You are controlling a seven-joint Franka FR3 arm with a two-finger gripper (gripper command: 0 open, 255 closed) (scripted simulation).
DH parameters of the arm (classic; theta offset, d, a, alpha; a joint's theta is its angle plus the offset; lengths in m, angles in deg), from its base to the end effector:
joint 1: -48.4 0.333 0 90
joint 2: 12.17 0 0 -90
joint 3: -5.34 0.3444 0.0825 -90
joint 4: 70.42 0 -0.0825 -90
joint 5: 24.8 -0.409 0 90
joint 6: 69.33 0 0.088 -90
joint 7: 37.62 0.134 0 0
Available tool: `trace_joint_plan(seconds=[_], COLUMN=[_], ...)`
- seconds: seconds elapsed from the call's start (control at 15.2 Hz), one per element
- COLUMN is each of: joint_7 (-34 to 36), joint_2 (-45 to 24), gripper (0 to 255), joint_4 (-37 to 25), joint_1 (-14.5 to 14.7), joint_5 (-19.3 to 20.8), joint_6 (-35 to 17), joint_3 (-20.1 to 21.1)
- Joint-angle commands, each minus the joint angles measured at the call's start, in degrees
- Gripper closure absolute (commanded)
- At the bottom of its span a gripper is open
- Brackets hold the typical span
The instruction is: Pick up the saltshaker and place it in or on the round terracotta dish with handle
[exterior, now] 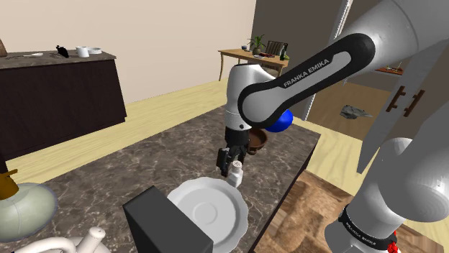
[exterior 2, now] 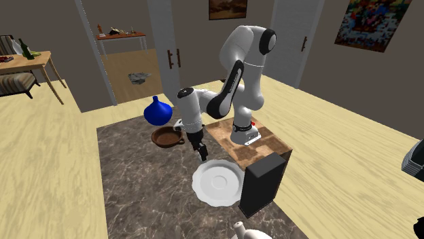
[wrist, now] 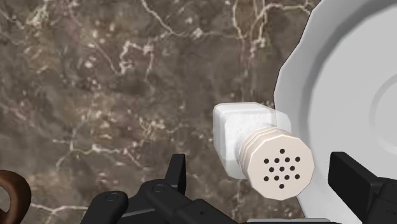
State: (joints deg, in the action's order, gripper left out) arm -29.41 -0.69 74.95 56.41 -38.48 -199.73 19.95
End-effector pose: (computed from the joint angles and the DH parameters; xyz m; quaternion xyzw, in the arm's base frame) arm 0.4075 0.1784 0.3213 -0.9966 -0.0419 0.0469 0.0526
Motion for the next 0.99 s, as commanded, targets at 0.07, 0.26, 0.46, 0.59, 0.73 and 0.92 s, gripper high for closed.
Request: trace_joint_plan(seconds=[0.07,0.26,0.46,0.59,0.73,0.92], joint_7=[0.0,0.0,0.0,0.0,0.01,0.12], joint_2=[-0.02,-0.02,-0.02,-0.02,-0.02,1.11], gripper=[0,255,255,255,255,255], joint_4=[0.01,0.01,0.01,0.01,0.0,-0.64], joint_1=[0.0,0.0,0.0,0.0,0.01,-0.01], joint_5=[0.0,0.0,0.0,0.0,0.0,0.04], joint_6=[-0.04,-0.03,-0.03,-0.04,-0.03,1.73], joint_3=[0.0,0.0,0.0,0.01,0.01,-0.14])
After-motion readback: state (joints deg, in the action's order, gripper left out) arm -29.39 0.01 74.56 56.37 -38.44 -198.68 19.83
